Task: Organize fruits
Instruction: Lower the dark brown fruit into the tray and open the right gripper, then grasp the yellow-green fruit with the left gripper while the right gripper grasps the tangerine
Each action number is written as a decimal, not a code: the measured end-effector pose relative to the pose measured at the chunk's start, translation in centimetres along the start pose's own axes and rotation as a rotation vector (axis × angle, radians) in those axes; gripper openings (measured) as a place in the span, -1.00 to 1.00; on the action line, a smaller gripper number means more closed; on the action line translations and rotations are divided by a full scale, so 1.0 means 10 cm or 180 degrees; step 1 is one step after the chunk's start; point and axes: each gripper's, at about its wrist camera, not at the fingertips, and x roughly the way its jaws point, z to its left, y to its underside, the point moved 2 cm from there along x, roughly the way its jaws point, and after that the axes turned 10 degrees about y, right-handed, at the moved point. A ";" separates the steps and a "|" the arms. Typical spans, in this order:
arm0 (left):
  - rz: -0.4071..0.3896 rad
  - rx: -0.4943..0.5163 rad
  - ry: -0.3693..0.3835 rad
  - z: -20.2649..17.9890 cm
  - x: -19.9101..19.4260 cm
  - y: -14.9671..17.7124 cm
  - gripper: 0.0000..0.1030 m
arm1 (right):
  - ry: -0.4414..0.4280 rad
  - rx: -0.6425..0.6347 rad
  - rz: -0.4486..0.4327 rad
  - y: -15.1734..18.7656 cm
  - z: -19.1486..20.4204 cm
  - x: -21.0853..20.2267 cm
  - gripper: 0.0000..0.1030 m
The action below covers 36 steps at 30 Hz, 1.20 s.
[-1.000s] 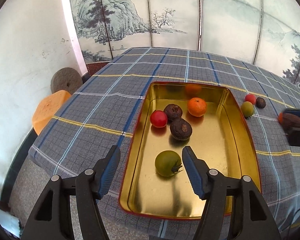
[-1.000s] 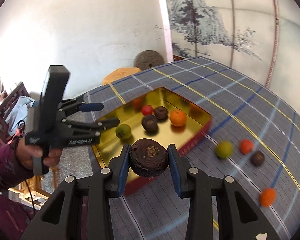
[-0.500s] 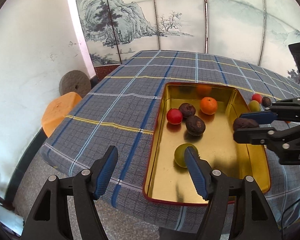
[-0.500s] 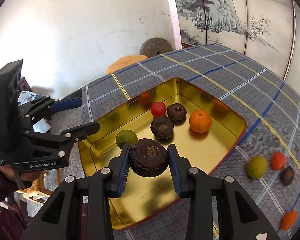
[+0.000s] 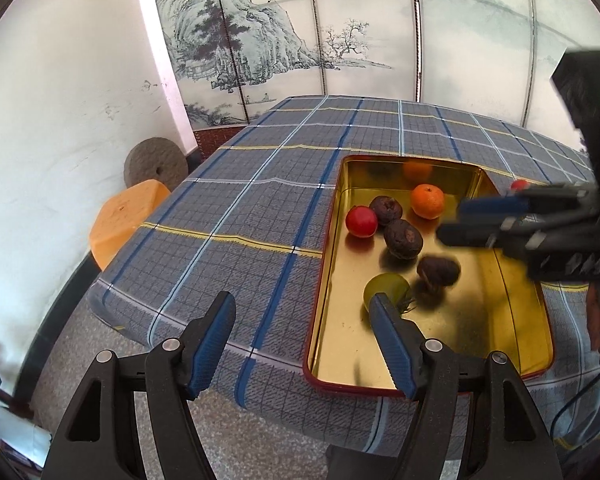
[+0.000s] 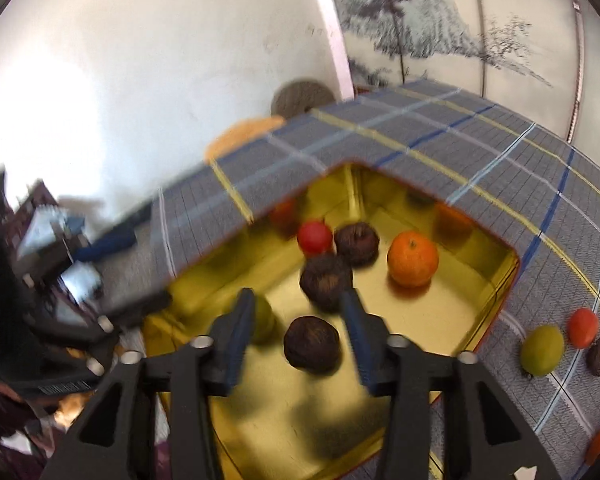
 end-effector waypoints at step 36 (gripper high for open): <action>0.0120 0.1401 0.0964 -1.88 0.15 -0.65 0.32 | 0.2102 0.1681 0.0273 2.30 -2.83 -1.85 1.00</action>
